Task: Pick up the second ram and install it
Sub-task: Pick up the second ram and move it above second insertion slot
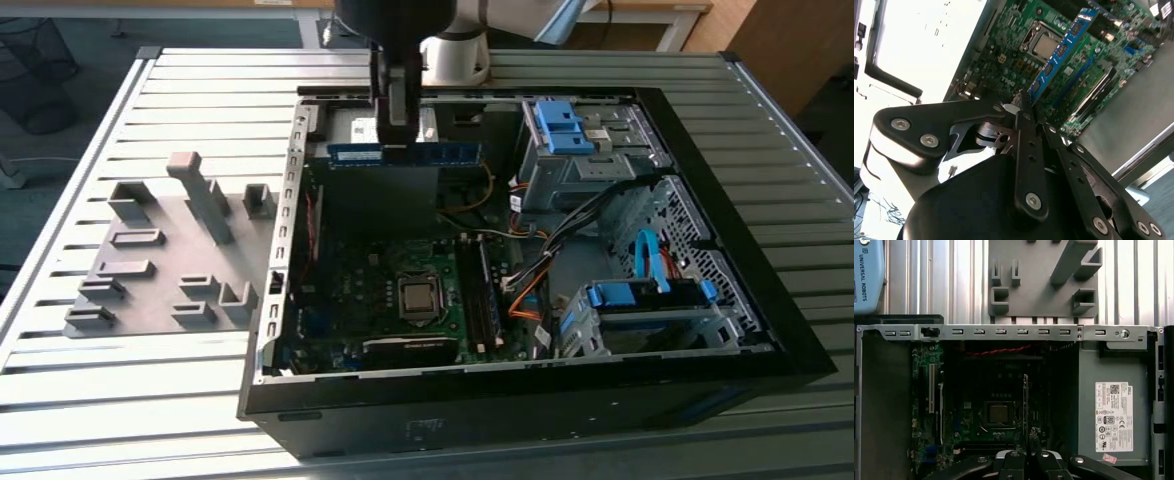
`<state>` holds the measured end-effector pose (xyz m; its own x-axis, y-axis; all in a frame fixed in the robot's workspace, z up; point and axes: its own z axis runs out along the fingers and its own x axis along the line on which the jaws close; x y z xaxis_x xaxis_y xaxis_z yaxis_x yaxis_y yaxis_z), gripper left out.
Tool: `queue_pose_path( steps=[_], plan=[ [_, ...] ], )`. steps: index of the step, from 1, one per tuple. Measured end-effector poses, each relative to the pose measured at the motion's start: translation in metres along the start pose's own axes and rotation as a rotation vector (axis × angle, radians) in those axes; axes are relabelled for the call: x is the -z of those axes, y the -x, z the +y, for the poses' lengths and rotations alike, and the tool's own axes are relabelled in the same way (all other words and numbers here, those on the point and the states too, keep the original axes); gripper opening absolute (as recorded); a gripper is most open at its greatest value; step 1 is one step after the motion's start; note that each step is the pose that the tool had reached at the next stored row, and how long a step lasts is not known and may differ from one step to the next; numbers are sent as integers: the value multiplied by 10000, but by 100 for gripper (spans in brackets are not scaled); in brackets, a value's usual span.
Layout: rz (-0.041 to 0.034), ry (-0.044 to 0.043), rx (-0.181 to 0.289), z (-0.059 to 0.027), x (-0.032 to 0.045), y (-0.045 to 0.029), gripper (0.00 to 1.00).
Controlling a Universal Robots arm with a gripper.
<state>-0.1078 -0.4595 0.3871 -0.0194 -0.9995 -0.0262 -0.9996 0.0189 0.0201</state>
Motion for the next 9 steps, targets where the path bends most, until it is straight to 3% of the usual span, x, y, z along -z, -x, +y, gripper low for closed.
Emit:
queue_pose_path(
  steps=[9],
  plan=[
    [0, 0, 1, -231, 5, 4, 14]
  ],
)
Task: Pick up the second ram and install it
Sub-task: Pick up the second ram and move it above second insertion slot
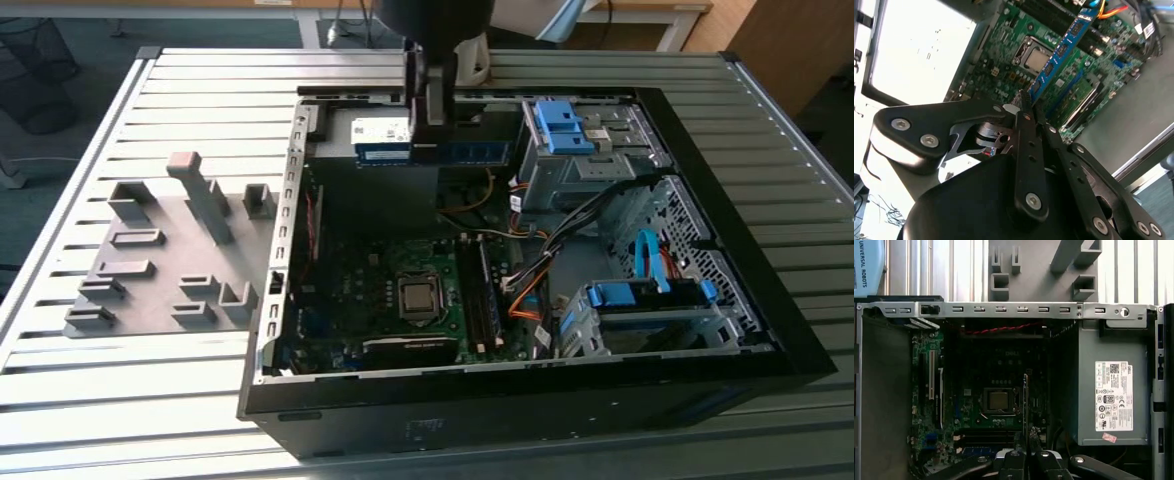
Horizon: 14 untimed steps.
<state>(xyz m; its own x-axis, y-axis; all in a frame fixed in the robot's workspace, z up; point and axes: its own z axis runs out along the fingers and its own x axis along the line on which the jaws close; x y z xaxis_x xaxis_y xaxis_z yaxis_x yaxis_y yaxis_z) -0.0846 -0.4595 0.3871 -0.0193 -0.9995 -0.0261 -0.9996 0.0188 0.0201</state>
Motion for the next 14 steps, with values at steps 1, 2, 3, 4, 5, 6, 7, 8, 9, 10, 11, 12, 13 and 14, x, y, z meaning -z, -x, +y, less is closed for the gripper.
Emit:
queue_pose_path(
  steps=[1, 2, 3, 4, 5, 6, 7, 8, 9, 10, 11, 12, 13, 14],
  plan=[
    [-1, 0, 0, -26, 0, 1, 14],
    [0, 0, 0, -51, 1, 1, 14],
    [0, 0, -1, -76, 1, 2, 14],
    [-1, 0, -1, -101, 2, 2, 14],
    [-1, 0, -1, -129, 2, 3, 14],
    [0, 0, 0, -154, 3, 3, 14],
    [0, 0, 0, -179, 3, 4, 14],
    [0, 0, 0, -204, 4, 4, 14],
    [0, 0, -1, -228, 5, 5, 14],
    [-1, 0, -1, -252, 5, 5, 14],
    [0, 0, -1, -277, 5, 5, 14],
    [0, 0, 0, -304, 6, 6, 14],
    [0, 0, 0, -329, 6, 6, 14],
    [0, 0, 0, -354, 7, 7, 14]
  ],
)
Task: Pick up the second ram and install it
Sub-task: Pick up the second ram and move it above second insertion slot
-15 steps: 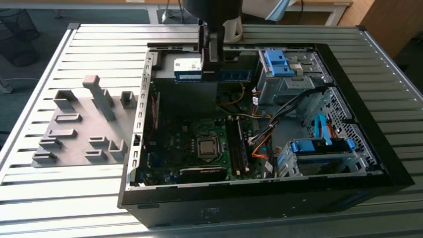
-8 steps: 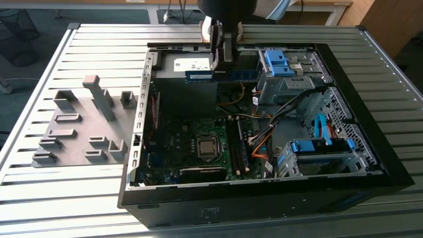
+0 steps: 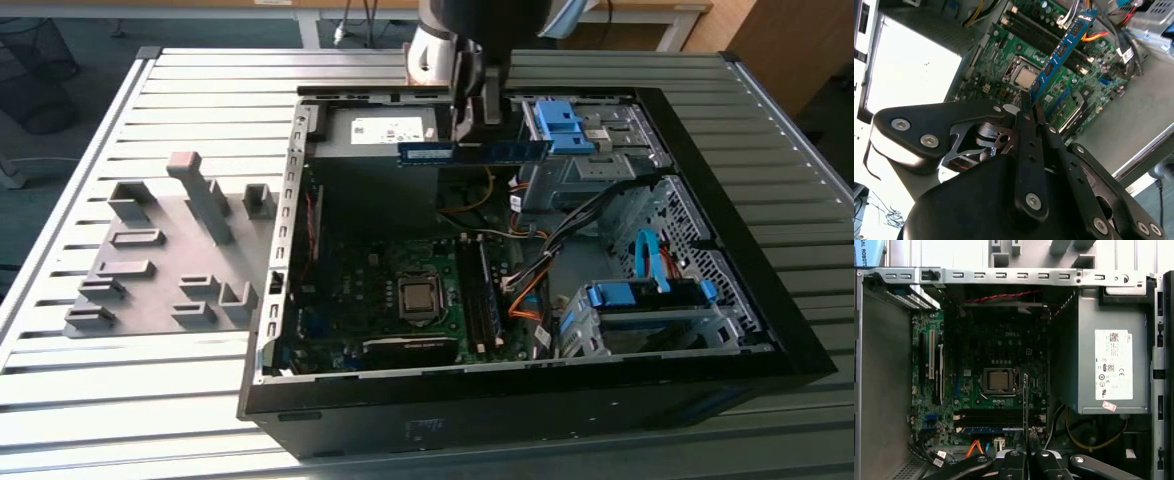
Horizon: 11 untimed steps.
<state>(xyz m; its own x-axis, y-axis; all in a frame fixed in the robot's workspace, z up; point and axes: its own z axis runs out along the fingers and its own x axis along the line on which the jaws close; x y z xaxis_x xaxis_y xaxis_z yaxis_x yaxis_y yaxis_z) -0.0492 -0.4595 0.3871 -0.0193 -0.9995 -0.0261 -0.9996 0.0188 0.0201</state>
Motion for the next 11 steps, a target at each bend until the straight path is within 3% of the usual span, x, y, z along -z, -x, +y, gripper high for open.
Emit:
queue_pose_path(
  steps=[7, 11],
  plan=[
    [0, 0, 0, -163, 3, 3, 14],
    [0, 0, 0, -185, 3, 3, 14]
  ],
)
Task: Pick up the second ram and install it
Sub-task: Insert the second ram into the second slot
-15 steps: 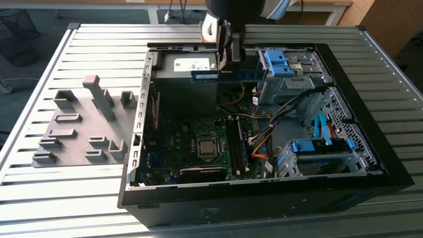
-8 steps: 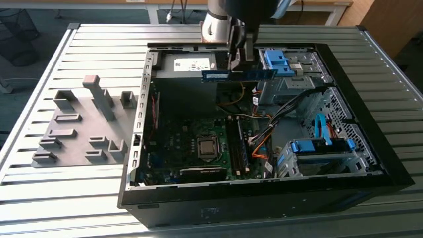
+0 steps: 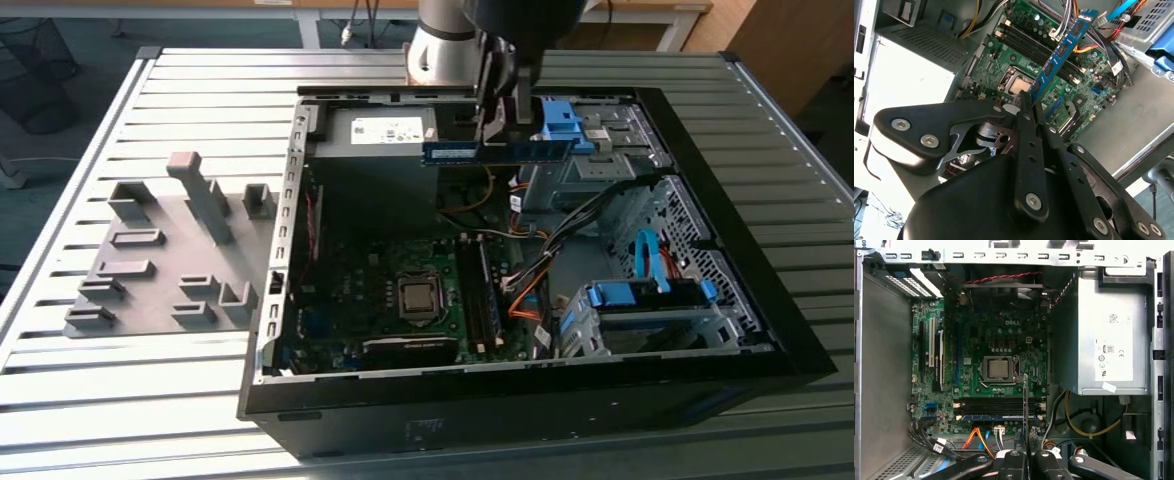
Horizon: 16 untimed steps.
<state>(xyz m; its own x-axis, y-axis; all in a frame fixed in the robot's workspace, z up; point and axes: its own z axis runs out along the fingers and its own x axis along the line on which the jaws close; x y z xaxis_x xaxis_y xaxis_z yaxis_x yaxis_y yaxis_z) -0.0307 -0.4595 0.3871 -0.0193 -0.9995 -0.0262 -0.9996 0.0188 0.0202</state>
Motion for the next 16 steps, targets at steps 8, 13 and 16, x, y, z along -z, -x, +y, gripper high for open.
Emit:
queue_pose_path(
  steps=[8, 13, 16],
  plan=[
    [0, 0, 0, -11, 0, 0, 14],
    [-2, -3, -70, -11, 0, 0, 14],
    [-5, -7, -262, -12, 0, 1, 14]
  ],
)
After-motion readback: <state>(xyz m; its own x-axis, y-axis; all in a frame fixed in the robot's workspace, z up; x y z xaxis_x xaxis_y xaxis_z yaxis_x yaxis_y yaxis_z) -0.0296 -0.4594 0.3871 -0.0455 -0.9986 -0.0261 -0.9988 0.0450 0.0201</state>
